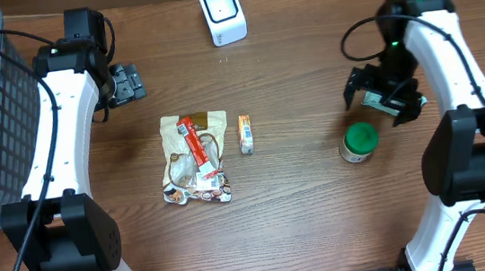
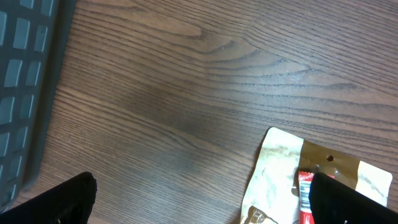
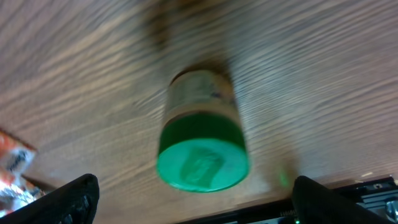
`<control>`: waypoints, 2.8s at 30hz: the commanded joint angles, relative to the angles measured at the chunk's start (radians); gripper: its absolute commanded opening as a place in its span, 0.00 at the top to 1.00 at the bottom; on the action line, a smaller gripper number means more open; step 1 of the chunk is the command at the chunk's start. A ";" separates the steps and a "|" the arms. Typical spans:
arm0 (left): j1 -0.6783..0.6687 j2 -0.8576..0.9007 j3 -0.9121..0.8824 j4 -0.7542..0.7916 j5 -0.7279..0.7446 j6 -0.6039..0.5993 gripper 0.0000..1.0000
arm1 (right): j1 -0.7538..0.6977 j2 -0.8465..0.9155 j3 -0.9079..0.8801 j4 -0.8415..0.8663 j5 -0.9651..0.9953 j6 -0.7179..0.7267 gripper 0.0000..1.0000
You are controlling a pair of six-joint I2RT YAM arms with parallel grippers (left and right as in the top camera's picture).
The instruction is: Scan the item barcode
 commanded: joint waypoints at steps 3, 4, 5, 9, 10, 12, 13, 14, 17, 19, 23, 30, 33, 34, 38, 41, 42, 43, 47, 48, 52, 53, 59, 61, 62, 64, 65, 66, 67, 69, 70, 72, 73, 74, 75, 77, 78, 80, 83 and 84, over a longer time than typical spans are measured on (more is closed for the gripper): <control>-0.007 -0.018 0.016 -0.002 -0.010 0.023 0.00 | 0.048 -0.021 -0.038 -0.005 0.036 -0.026 0.00; -0.007 -0.018 0.016 -0.002 -0.010 0.023 0.00 | 0.056 -0.021 -0.048 0.000 0.047 -0.026 0.00; -0.007 -0.018 0.016 -0.002 -0.010 0.023 0.00 | 0.063 -0.021 -0.058 0.005 0.052 -0.026 0.00; -0.007 -0.018 0.016 -0.002 -0.010 0.023 0.00 | 0.076 -0.021 -0.103 0.013 0.068 -0.026 0.00; -0.007 -0.018 0.016 -0.002 -0.010 0.023 0.00 | 0.076 -0.021 -0.113 0.013 0.079 -0.026 0.00; -0.007 -0.018 0.016 -0.002 -0.010 0.023 0.00 | 0.076 -0.021 -0.135 0.014 0.098 -0.026 0.00; -0.007 -0.018 0.016 -0.002 -0.010 0.023 0.01 | 0.076 -0.021 -0.147 0.015 0.103 -0.026 0.00; -0.007 -0.018 0.016 -0.002 -0.010 0.023 0.00 | 0.076 -0.021 -0.159 0.021 0.104 -0.026 0.00; -0.007 -0.018 0.016 -0.002 -0.010 0.023 0.00 | 0.076 -0.021 -0.191 0.057 0.104 -0.026 0.01; -0.007 -0.018 0.016 -0.002 -0.010 0.023 0.00 | 0.077 -0.021 -0.206 0.086 0.104 -0.026 0.13; -0.007 -0.018 0.016 -0.002 -0.010 0.023 0.00 | 0.077 -0.021 -0.228 0.111 0.104 -0.025 0.20; -0.007 -0.018 0.016 -0.002 -0.010 0.023 0.00 | 0.077 -0.021 -0.234 0.133 0.080 -0.026 0.20; -0.007 -0.018 0.016 -0.002 -0.010 0.023 0.00 | 0.078 -0.021 -0.234 0.159 0.020 -0.026 0.20; -0.007 -0.018 0.016 -0.002 -0.010 0.023 0.00 | 0.080 -0.021 -0.234 0.170 -0.001 -0.026 0.21; -0.007 -0.018 0.016 -0.002 -0.010 0.023 0.01 | 0.098 -0.021 -0.234 0.211 -0.049 -0.026 0.21; -0.007 -0.018 0.016 -0.002 -0.010 0.023 0.00 | 0.130 -0.021 -0.234 0.231 -0.054 -0.026 0.21; -0.007 -0.018 0.016 -0.002 -0.010 0.023 0.01 | 0.140 -0.021 -0.234 0.236 -0.054 -0.026 0.21; -0.007 -0.018 0.016 -0.002 -0.010 0.023 0.00 | 0.148 -0.021 -0.234 0.240 -0.054 -0.025 0.21; -0.007 -0.018 0.016 -0.002 -0.010 0.023 0.00 | 0.191 -0.021 -0.234 0.256 -0.054 -0.013 0.21; -0.007 -0.018 0.016 -0.002 -0.010 0.023 0.00 | 0.200 -0.021 -0.234 0.263 -0.054 -0.013 0.21; -0.007 -0.018 0.016 -0.002 -0.010 0.023 0.00 | 0.237 -0.021 -0.234 0.285 -0.054 0.036 0.21; -0.007 -0.018 0.016 -0.002 -0.010 0.023 0.00 | 0.245 -0.021 -0.234 0.289 -0.054 0.041 0.21; -0.007 -0.018 0.016 -0.002 -0.010 0.023 0.01 | 0.299 -0.021 -0.234 0.346 -0.054 0.047 0.25; -0.007 -0.018 0.016 -0.002 -0.010 0.023 0.00 | 0.321 -0.021 -0.234 0.357 -0.054 0.047 0.30; -0.007 -0.018 0.016 -0.002 -0.010 0.023 0.00 | 0.330 -0.021 -0.234 0.363 -0.054 0.047 0.31; -0.007 -0.018 0.016 -0.002 -0.010 0.023 0.00 | 0.356 -0.021 -0.234 0.389 -0.053 0.047 0.32; -0.007 -0.018 0.016 -0.002 -0.010 0.023 0.00 | 0.364 -0.021 -0.234 0.402 -0.054 0.047 0.32; -0.007 -0.018 0.016 -0.002 -0.010 0.023 0.00 | 0.372 -0.021 -0.234 0.416 -0.053 0.046 0.32; -0.007 -0.018 0.016 -0.002 -0.010 0.023 0.01 | 0.377 -0.021 -0.234 0.426 -0.053 0.046 0.32; -0.007 -0.018 0.016 -0.002 -0.010 0.023 0.01 | 0.386 -0.021 -0.234 0.445 -0.053 0.046 0.32; -0.007 -0.018 0.016 -0.002 -0.010 0.023 0.00 | 0.390 -0.021 -0.234 0.455 -0.053 0.046 0.32; -0.007 -0.018 0.016 -0.002 -0.010 0.023 0.00 | 0.393 -0.021 -0.234 0.470 -0.046 0.046 0.32; -0.007 -0.018 0.016 -0.002 -0.010 0.023 0.00 | 0.396 -0.021 -0.234 0.476 -0.033 0.046 0.32; -0.007 -0.018 0.016 -0.002 -0.010 0.023 0.00 | 0.397 -0.021 -0.234 0.479 -0.015 0.046 0.31; -0.007 -0.018 0.016 -0.002 -0.010 0.023 0.00 | 0.401 -0.021 -0.234 0.480 0.013 0.046 0.32; -0.007 -0.018 0.016 -0.002 -0.010 0.023 0.01 | 0.407 -0.021 -0.234 0.480 0.068 0.046 0.32; -0.007 -0.018 0.016 -0.002 -0.010 0.023 0.00 | 0.409 -0.021 -0.234 0.479 0.083 0.046 0.32; -0.007 -0.018 0.016 -0.002 -0.010 0.023 0.00 | 0.413 -0.021 -0.234 0.480 0.105 0.047 0.32; -0.007 -0.018 0.016 -0.002 -0.010 0.023 0.00 | 0.413 -0.021 -0.234 0.481 0.127 0.047 0.32; -0.007 -0.018 0.016 -0.002 -0.010 0.023 0.00 | 0.413 -0.021 -0.234 0.483 0.131 0.046 0.32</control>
